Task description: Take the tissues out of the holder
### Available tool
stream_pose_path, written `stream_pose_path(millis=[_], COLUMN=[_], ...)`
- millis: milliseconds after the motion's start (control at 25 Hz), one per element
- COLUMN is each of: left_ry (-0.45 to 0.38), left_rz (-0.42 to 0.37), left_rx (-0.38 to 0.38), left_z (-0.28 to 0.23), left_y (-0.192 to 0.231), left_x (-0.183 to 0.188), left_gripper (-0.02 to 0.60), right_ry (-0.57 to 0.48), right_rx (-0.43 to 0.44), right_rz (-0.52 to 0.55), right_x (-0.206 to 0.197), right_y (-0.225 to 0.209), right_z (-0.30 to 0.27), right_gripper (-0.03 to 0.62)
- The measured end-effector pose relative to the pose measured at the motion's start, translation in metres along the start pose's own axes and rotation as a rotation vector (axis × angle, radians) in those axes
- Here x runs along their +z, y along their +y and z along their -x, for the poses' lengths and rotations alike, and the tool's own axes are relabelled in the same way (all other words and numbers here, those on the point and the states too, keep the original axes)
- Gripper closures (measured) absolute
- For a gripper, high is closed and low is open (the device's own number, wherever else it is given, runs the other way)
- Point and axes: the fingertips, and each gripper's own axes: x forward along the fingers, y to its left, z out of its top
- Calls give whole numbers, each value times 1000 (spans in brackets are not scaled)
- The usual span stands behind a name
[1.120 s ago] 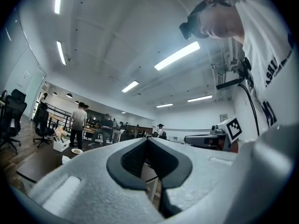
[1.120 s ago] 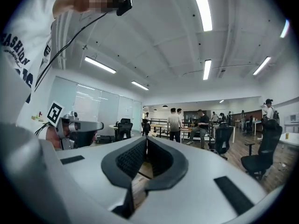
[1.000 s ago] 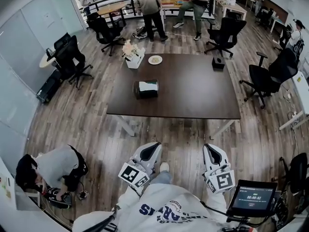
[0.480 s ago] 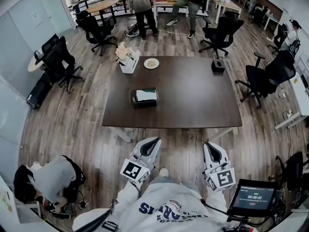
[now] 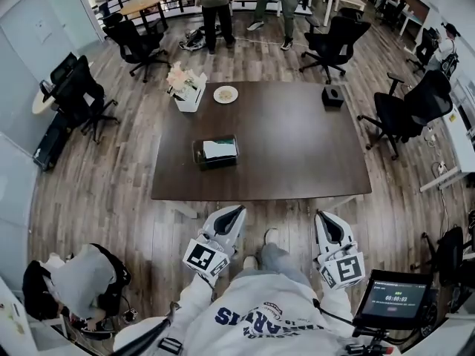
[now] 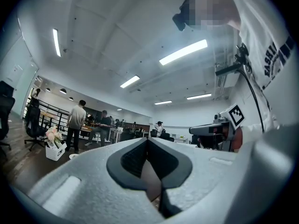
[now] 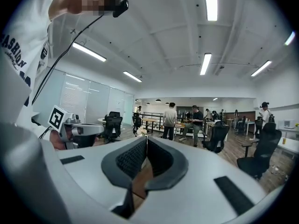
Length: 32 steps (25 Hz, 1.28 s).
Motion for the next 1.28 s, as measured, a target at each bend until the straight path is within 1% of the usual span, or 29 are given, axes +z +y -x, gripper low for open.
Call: stream_pose_path(millis=[80,160,280,400,520,600,800,1000,1120,1280], left_ry=[2,5,6,-17,-18,-8,-6,3,17,20], left_rz=[2,0,-5,-2,-41,-59,-52,-70,-75,-69], left_rx=[12,30,56,73,65,65,92,86,78,68], left_z=[2,-8,-41,-71,-101,-122,-170,-187,-192,-201], left_y=[2,8,26,39,50,59,78,80,83,97], left_x=[2,1,0,11,22,23,18,28,28,24], left_gripper=[577,577,577,577,577,577,577,577,577,577], right_ry=[-10,-24,-40,-60,-79,-85,-94,-91,-98,-101], right_rx=[12,32,69,93,91,95,128,144,145,131], right_rz=[-1,-3,1,1,-10,-23,-43,-51,-53,-50], right_x=[3,5,4,9,14,11,0,3,8,10], right_y=[1,-8,-35,-62,-87,-104,-146,-157,-159,-162], right_z=[-6,-20,-54,-81,-104,-120,-158,-176,-182,-193], right_gripper=[585,585,585,585,585,584,584,583,584,583])
